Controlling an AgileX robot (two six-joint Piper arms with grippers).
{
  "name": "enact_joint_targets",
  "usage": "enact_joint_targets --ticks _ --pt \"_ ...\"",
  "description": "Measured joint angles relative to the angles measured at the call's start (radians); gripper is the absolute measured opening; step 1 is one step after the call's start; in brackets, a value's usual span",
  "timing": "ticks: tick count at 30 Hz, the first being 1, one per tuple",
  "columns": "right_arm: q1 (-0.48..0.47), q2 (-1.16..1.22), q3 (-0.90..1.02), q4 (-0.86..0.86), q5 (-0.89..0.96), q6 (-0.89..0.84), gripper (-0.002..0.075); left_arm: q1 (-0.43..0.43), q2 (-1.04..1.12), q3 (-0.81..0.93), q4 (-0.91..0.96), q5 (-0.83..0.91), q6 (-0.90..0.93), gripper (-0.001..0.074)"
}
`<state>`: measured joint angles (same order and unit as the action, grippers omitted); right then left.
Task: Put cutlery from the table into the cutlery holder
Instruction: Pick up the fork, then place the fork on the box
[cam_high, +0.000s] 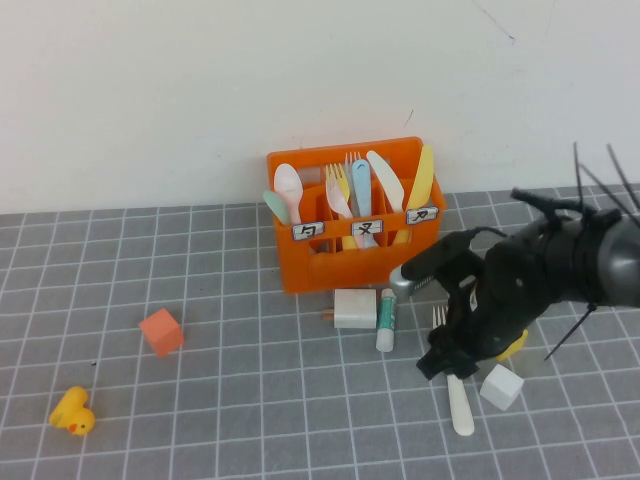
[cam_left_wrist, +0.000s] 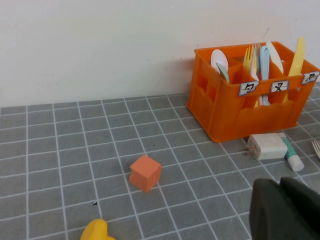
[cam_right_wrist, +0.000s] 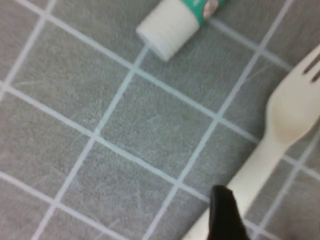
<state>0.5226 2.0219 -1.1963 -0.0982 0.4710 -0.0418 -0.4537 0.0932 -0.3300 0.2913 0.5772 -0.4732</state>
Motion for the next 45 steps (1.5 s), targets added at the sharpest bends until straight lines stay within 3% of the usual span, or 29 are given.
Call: enact_joint_targets --ticks 19,22,26,27,36,45 --pt "0.000 0.106 -0.012 0.012 -0.130 0.035 0.0377 0.000 0.000 0.000 0.000 0.000 0.004 0.0001" --pt "0.001 0.106 -0.012 0.022 -0.130 0.024 0.0304 0.000 0.000 0.000 0.000 0.000 0.004 0.0000" --pt "0.002 0.108 -0.012 0.028 -0.132 -0.025 0.0132 0.000 0.000 0.000 0.000 -0.001 0.004 0.0000" --pt "0.002 0.108 -0.012 0.028 -0.132 -0.033 0.0118 0.000 0.000 0.000 0.000 -0.001 0.004 0.0000" --pt "0.006 0.079 -0.010 0.026 -0.088 -0.069 0.0121 0.000 0.000 0.000 0.000 -0.004 0.004 0.0000" --pt "0.085 -0.214 -0.010 0.022 -0.193 -0.155 0.0121 0.000 0.000 0.000 0.000 -0.008 0.004 0.0000"
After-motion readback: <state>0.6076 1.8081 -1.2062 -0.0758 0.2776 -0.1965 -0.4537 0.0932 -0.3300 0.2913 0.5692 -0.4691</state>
